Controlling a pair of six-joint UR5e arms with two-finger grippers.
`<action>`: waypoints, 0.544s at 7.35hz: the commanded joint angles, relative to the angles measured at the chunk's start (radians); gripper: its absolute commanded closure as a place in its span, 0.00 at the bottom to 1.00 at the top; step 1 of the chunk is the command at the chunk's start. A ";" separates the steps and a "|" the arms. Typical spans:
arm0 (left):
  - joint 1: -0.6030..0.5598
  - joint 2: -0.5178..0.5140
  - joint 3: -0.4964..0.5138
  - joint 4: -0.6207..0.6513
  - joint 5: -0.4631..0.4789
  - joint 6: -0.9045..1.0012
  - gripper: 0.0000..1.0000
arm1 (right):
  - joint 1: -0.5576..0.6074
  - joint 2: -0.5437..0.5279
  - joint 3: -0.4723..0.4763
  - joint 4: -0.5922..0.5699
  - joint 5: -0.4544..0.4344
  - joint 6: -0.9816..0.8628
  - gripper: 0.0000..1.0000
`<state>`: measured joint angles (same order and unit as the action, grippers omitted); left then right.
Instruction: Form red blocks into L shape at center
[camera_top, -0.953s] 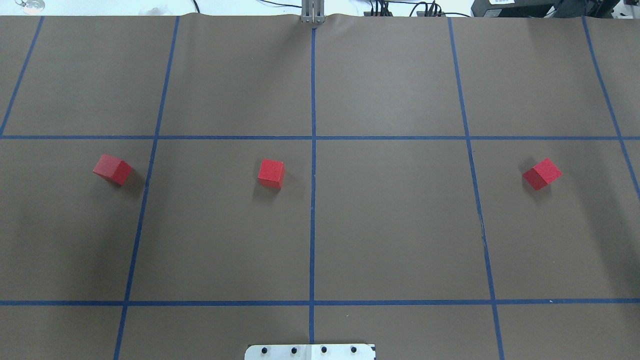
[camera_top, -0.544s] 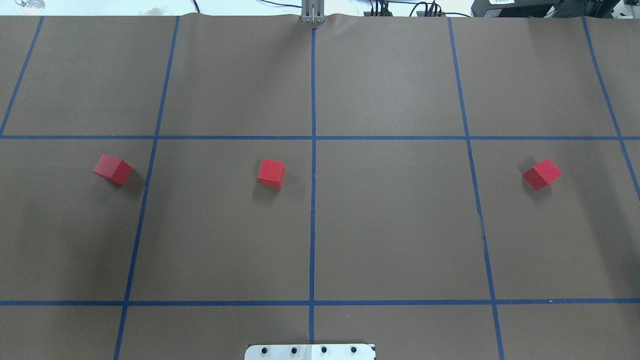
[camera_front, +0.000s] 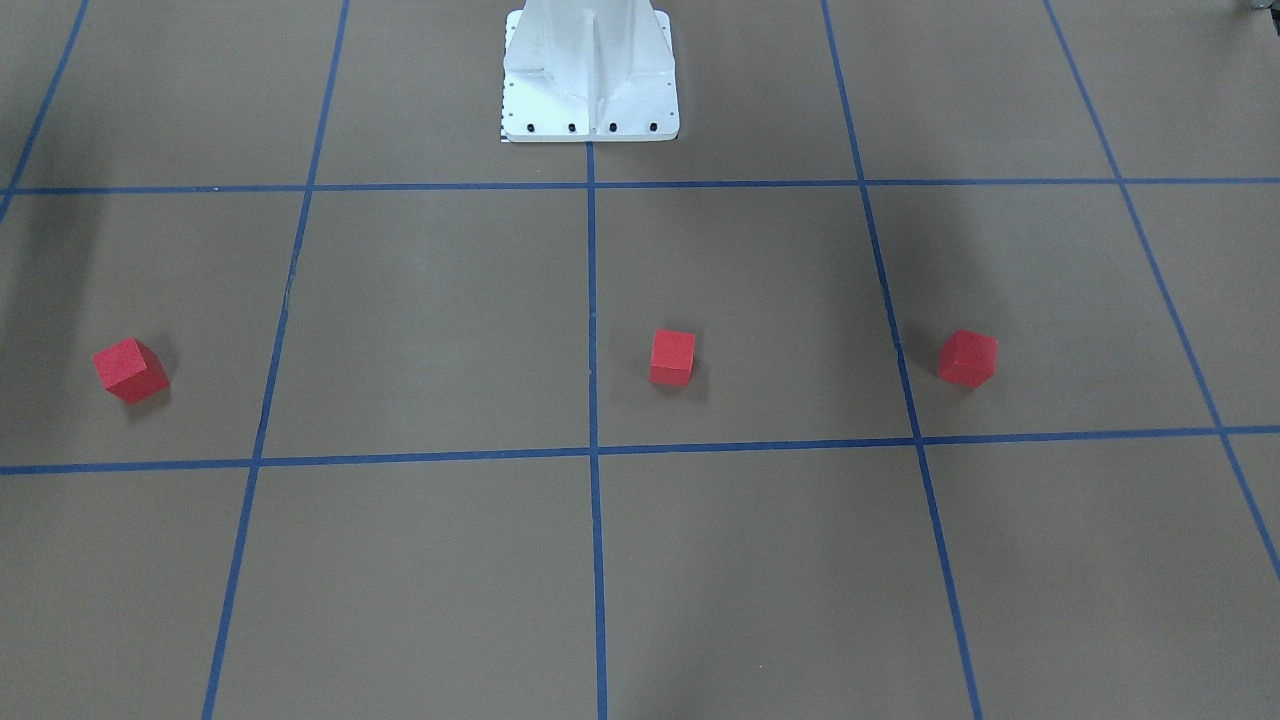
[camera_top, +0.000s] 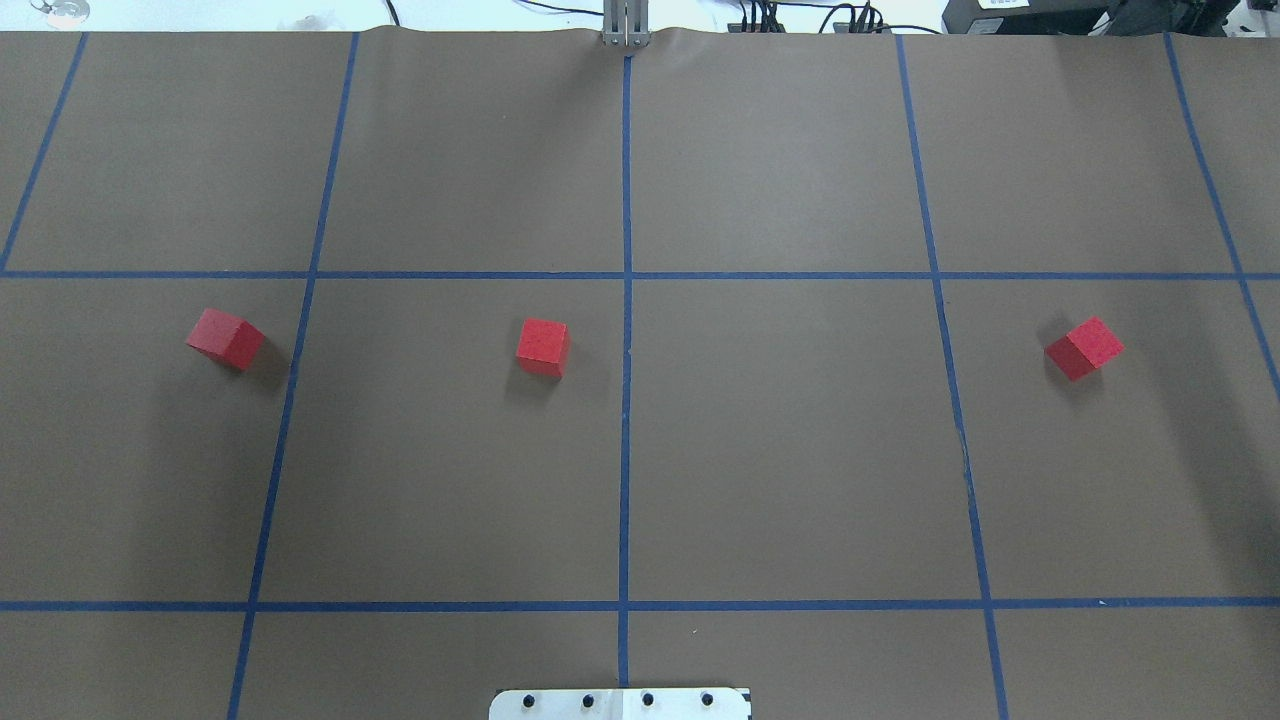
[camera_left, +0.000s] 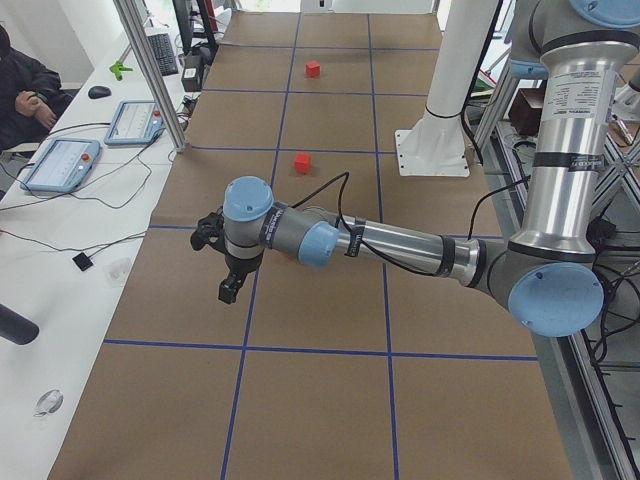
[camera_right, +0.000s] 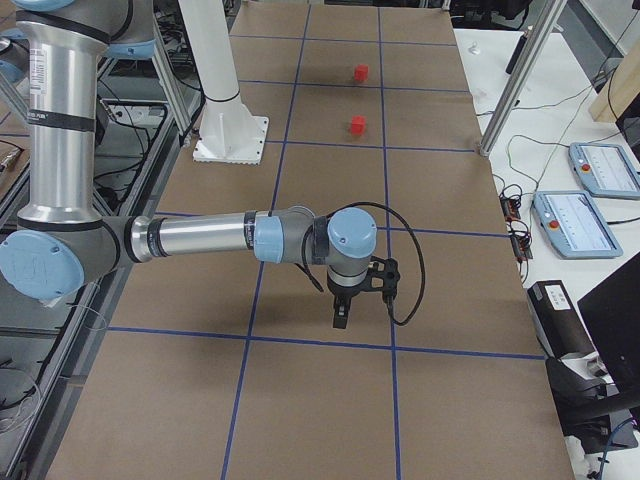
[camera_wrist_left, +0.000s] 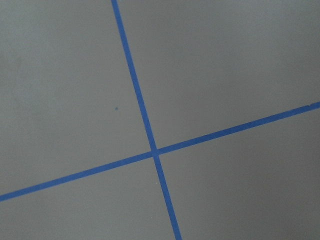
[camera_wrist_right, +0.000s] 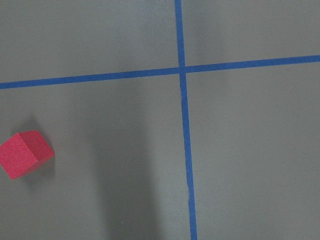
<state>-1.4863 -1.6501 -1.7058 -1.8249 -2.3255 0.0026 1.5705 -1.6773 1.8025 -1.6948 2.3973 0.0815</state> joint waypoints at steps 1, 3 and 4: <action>0.075 -0.042 -0.043 -0.043 -0.001 -0.084 0.00 | -0.001 0.001 0.000 0.001 0.000 0.000 0.01; 0.144 -0.083 -0.057 -0.034 0.003 -0.242 0.00 | -0.001 0.004 0.000 0.001 0.000 0.000 0.01; 0.205 -0.117 -0.067 -0.036 -0.002 -0.447 0.00 | -0.001 0.005 0.000 0.001 0.000 0.000 0.01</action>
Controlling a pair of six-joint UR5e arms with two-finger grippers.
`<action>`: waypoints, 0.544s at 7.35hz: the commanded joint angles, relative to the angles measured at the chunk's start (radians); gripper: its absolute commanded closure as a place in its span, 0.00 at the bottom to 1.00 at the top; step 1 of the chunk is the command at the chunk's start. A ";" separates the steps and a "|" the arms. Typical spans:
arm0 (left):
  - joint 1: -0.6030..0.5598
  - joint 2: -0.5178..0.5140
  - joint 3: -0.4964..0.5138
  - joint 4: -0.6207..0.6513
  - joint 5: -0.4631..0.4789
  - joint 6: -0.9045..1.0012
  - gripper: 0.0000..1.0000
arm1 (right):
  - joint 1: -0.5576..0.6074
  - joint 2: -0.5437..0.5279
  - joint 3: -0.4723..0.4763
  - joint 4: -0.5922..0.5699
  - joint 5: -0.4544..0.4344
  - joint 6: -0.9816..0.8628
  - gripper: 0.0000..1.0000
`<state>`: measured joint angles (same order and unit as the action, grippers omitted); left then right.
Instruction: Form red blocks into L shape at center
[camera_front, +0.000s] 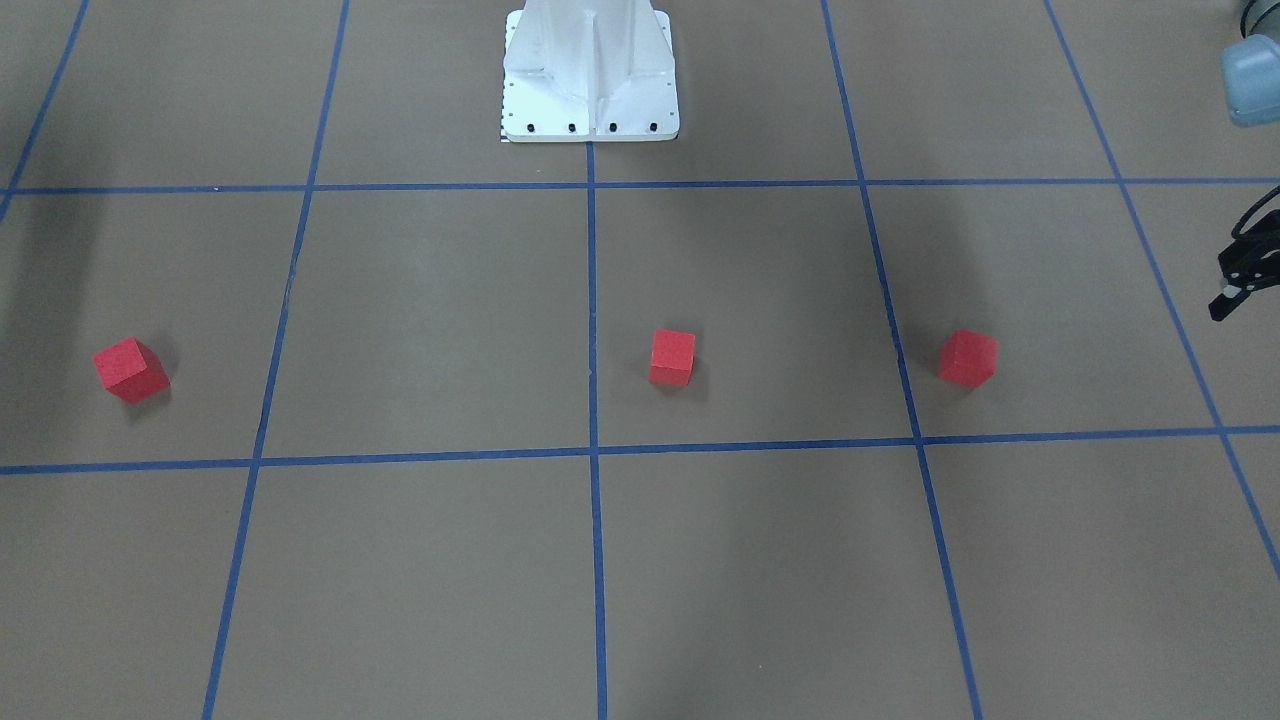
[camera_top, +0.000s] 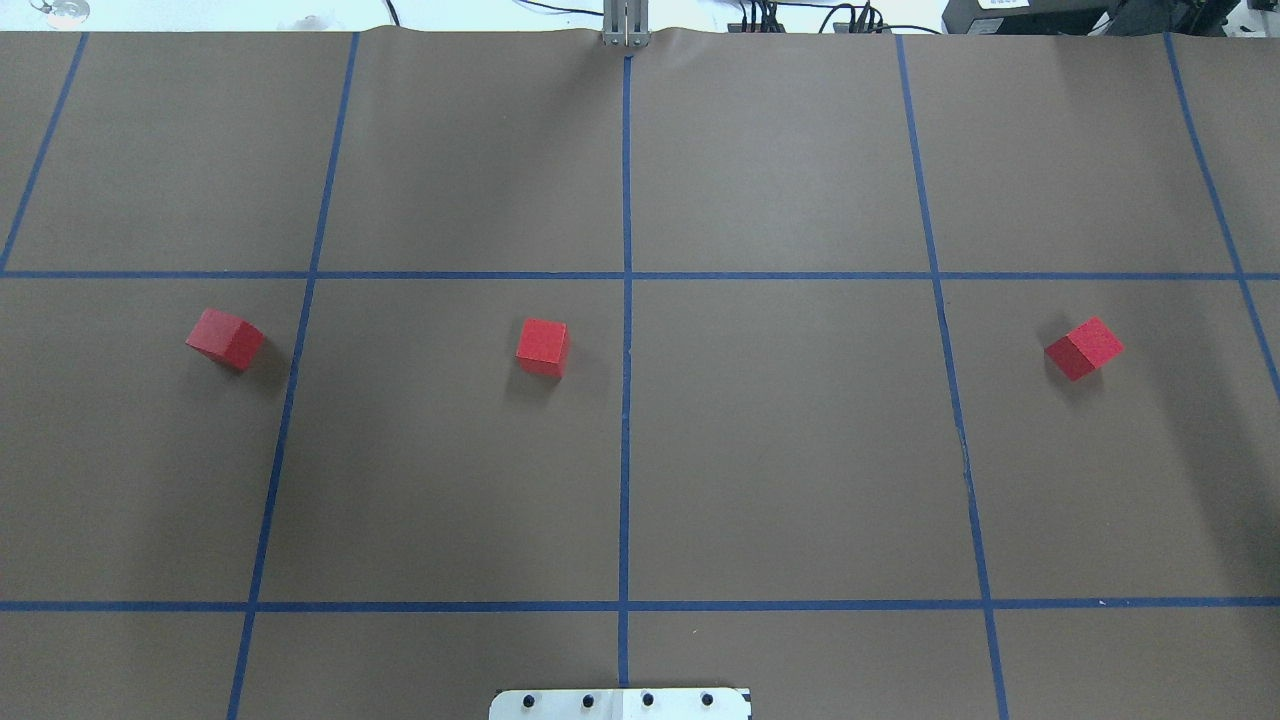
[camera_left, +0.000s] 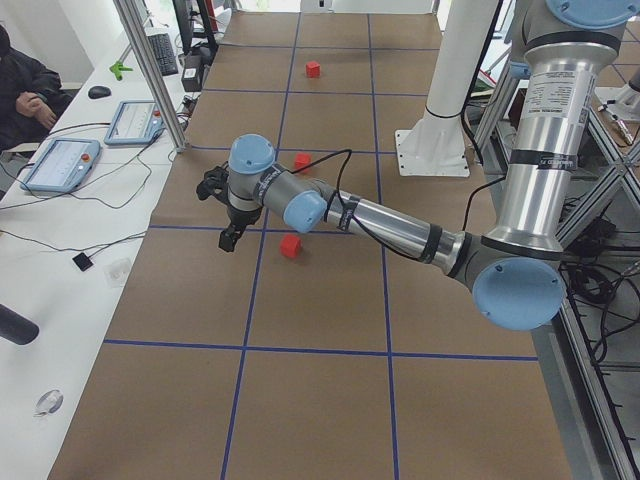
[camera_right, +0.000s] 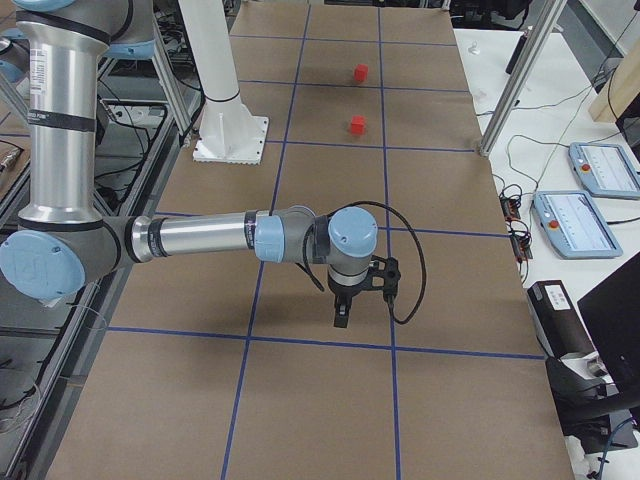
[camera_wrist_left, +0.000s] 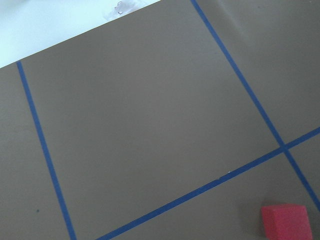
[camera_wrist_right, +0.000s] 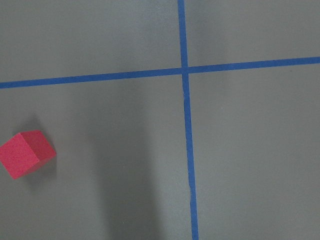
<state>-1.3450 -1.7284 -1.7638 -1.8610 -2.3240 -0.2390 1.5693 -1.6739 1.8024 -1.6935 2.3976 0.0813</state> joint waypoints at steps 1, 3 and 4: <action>0.131 -0.057 -0.035 0.000 0.000 -0.335 0.00 | 0.000 0.002 0.000 0.000 0.000 0.000 0.01; 0.225 -0.127 -0.077 0.031 0.003 -0.568 0.00 | -0.002 0.002 -0.001 0.000 0.000 0.000 0.01; 0.269 -0.188 -0.082 0.067 0.006 -0.665 0.00 | -0.002 0.002 -0.005 0.000 0.000 0.000 0.01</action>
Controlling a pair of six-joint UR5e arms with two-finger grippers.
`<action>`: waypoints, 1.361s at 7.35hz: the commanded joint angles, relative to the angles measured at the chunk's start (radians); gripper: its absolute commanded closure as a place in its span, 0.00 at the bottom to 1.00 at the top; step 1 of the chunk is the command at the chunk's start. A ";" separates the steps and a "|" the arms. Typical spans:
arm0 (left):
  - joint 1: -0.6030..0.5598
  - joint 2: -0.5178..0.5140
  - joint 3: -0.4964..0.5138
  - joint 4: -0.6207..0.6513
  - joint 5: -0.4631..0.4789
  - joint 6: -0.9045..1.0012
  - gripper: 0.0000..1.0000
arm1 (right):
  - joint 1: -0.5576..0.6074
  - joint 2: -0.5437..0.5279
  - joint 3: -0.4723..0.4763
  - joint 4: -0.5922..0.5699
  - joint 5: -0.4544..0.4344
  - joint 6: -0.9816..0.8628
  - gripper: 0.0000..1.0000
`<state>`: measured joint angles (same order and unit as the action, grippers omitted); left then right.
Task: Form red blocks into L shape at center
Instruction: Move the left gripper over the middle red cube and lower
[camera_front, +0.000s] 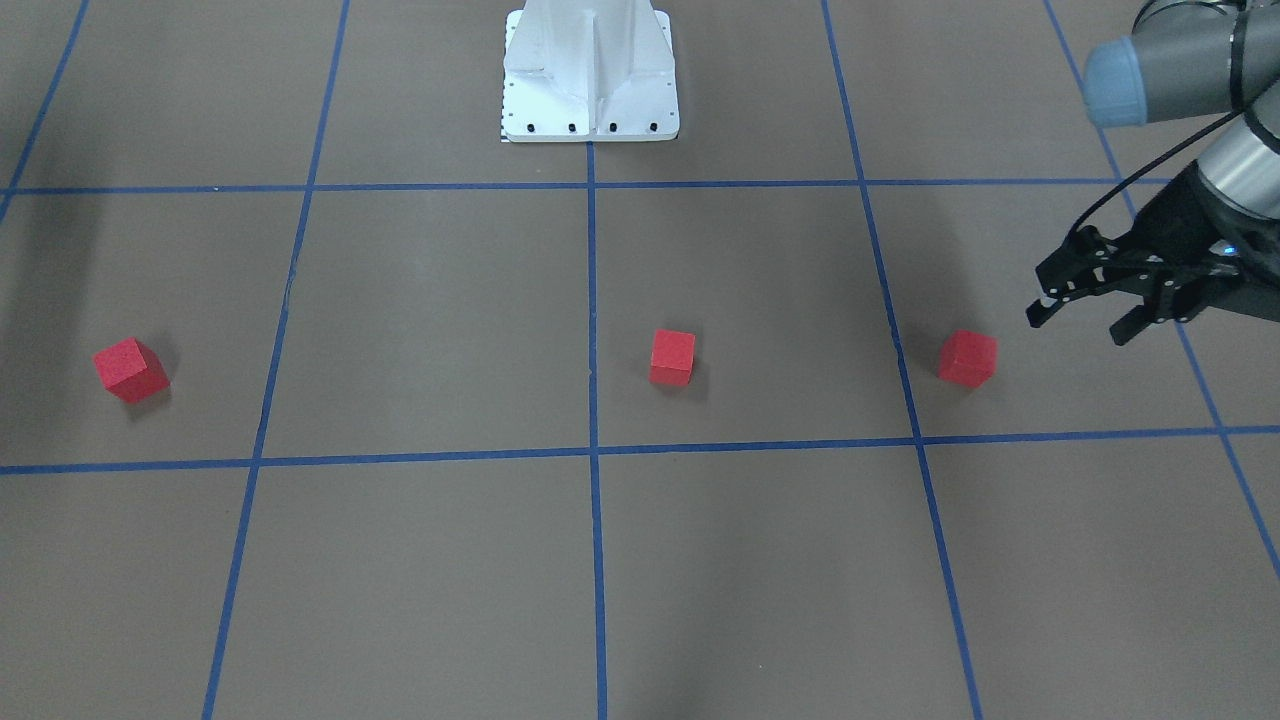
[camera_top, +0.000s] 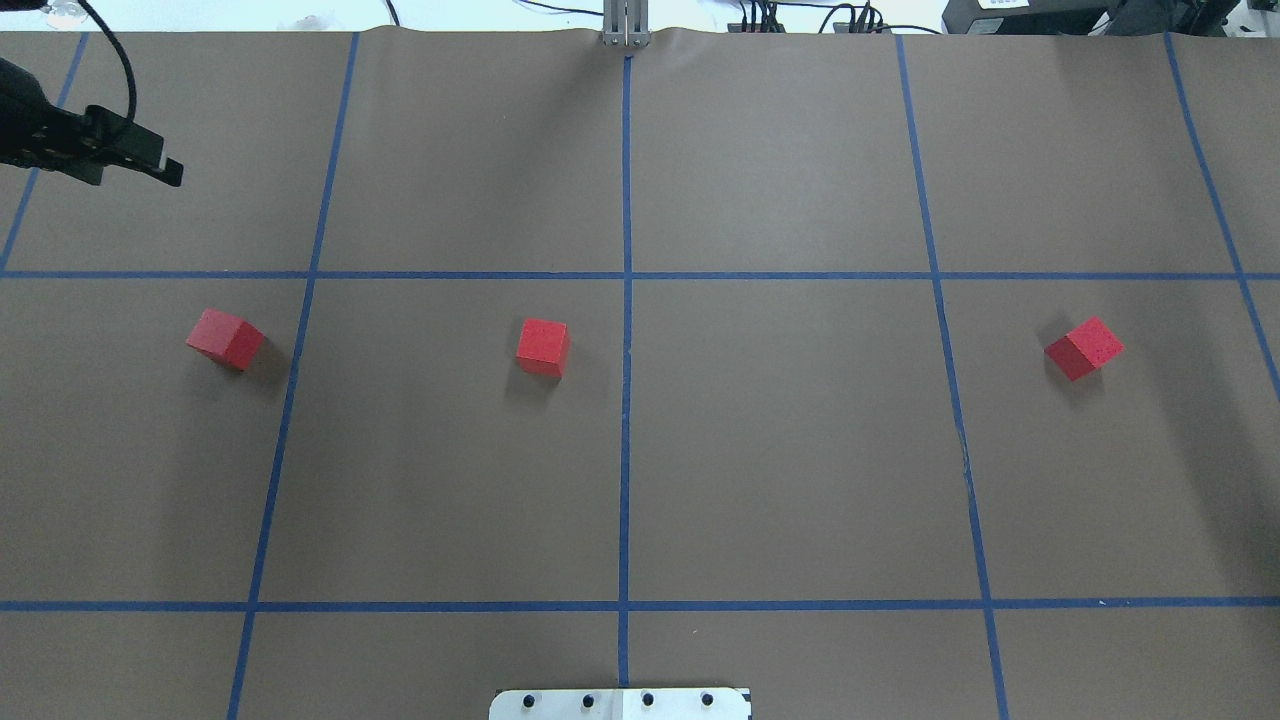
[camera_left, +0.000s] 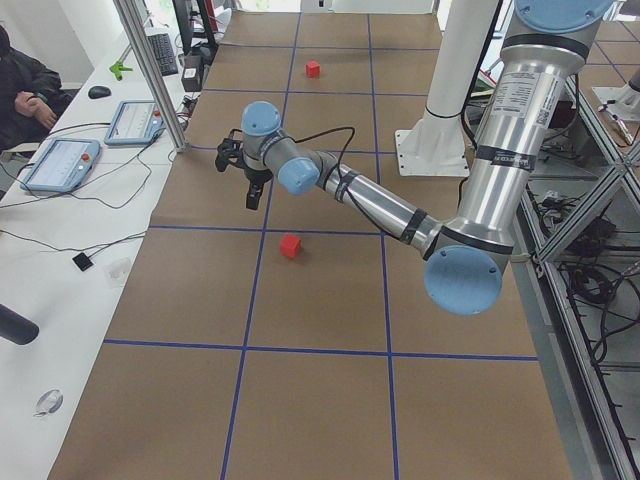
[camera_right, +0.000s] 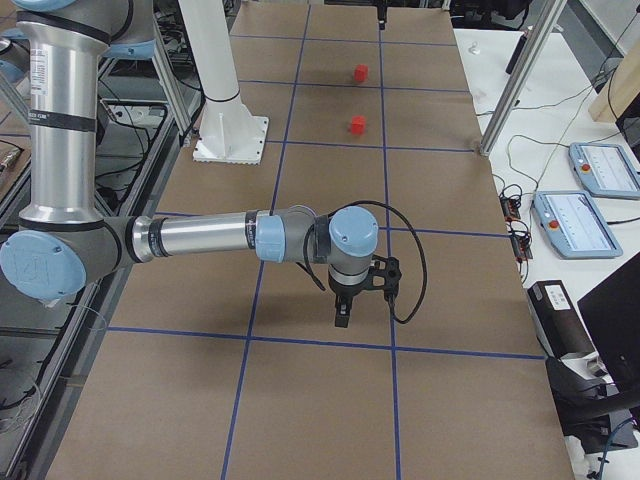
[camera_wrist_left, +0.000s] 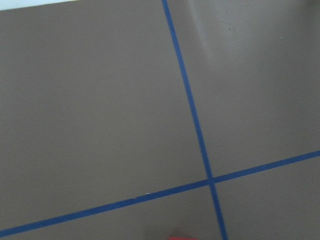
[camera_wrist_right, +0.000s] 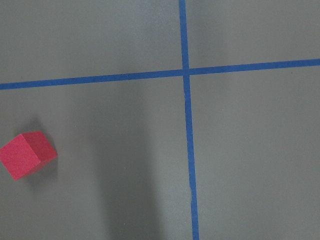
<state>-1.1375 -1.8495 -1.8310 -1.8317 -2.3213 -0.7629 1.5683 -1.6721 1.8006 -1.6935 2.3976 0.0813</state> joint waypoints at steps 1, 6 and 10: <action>0.127 -0.117 -0.013 0.038 0.031 -0.233 0.00 | -0.001 0.000 -0.003 0.000 0.000 0.000 0.01; 0.500 -0.221 -0.001 0.060 0.466 -0.398 0.01 | -0.005 0.000 -0.004 0.000 0.000 0.000 0.01; 0.576 -0.367 0.160 0.060 0.573 -0.331 0.02 | -0.005 0.000 -0.006 0.000 0.000 0.002 0.01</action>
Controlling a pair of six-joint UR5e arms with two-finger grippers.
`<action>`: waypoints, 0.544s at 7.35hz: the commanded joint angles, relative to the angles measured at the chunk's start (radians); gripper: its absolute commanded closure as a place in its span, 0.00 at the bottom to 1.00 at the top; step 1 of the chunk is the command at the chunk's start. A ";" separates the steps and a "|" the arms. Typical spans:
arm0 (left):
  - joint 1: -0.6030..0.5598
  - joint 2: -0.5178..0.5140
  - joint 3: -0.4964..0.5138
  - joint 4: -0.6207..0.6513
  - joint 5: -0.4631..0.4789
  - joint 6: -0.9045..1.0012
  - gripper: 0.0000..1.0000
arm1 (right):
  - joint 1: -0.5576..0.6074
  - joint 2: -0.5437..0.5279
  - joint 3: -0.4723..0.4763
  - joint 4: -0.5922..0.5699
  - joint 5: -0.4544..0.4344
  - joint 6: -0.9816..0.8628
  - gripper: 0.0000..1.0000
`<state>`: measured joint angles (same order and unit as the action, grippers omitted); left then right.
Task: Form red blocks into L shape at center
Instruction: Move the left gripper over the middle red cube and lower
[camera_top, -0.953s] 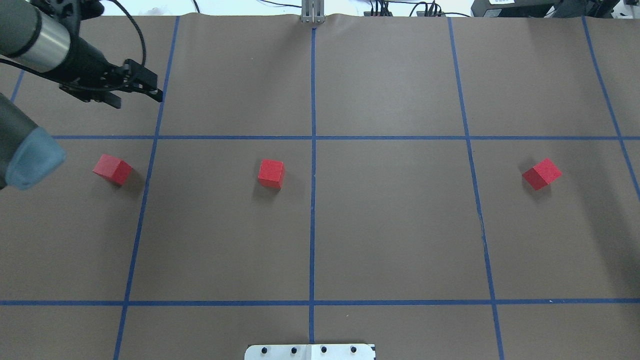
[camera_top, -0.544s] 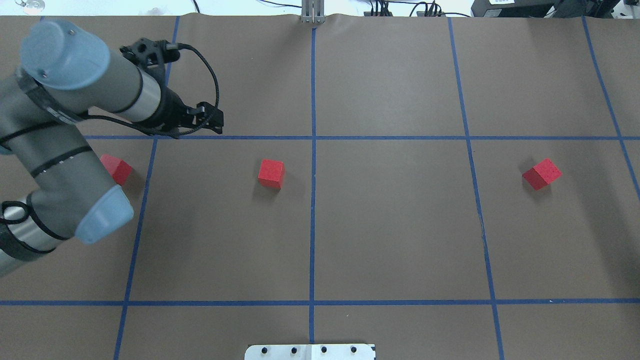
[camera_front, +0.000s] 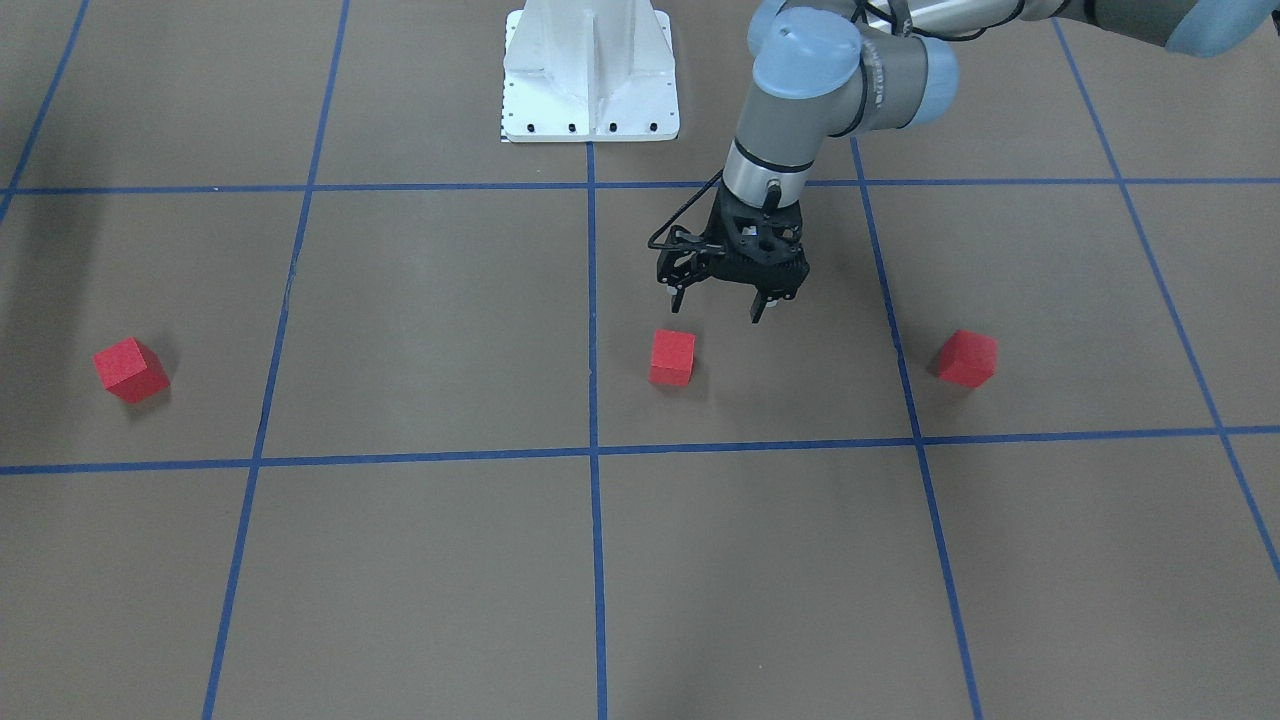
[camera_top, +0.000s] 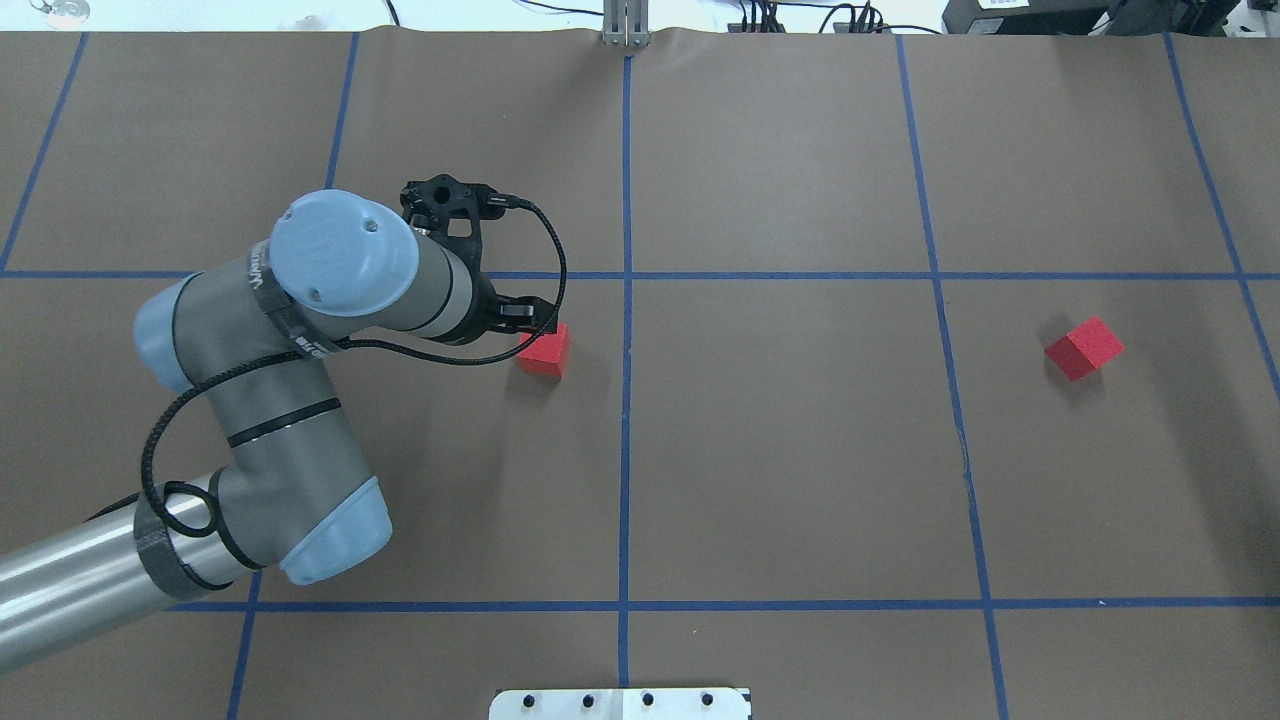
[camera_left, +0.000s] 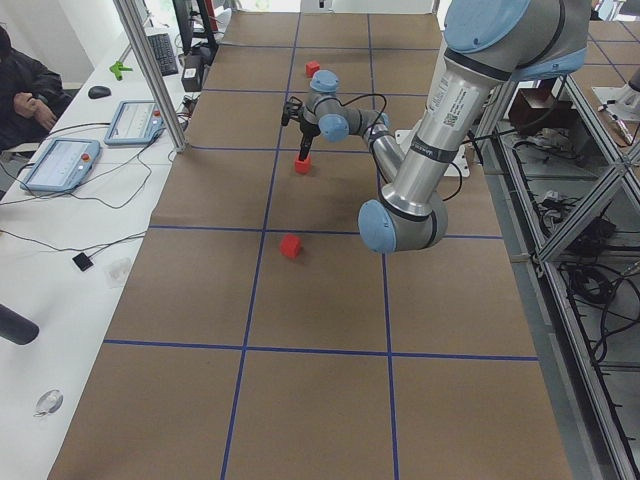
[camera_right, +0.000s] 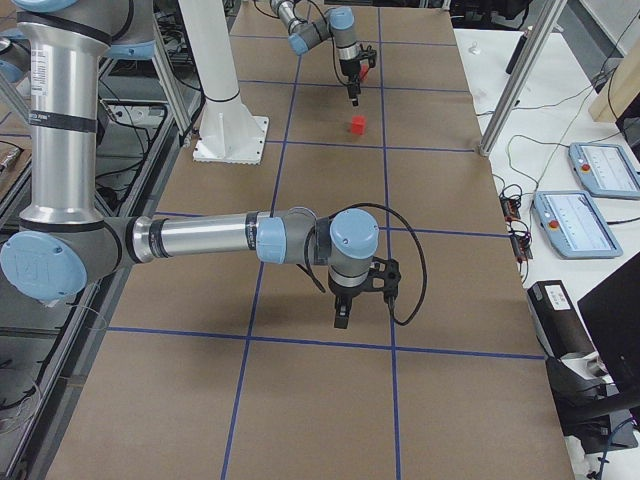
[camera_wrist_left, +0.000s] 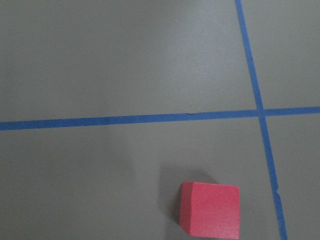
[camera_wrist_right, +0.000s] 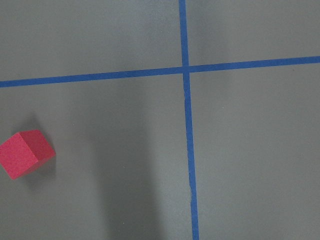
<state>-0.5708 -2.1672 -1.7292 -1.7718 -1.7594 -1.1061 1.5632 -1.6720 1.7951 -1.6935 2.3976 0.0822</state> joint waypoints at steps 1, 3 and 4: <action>0.014 -0.049 0.065 0.000 0.012 0.053 0.02 | -0.002 0.000 -0.003 0.000 0.000 -0.001 0.01; 0.015 -0.049 0.089 -0.002 0.023 0.077 0.01 | -0.002 0.000 -0.008 0.000 0.000 -0.001 0.01; 0.025 -0.051 0.099 -0.003 0.032 0.078 0.01 | -0.002 0.000 -0.008 0.000 0.000 -0.001 0.01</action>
<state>-0.5538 -2.2163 -1.6446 -1.7731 -1.7376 -1.0338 1.5617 -1.6720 1.7880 -1.6935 2.3976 0.0810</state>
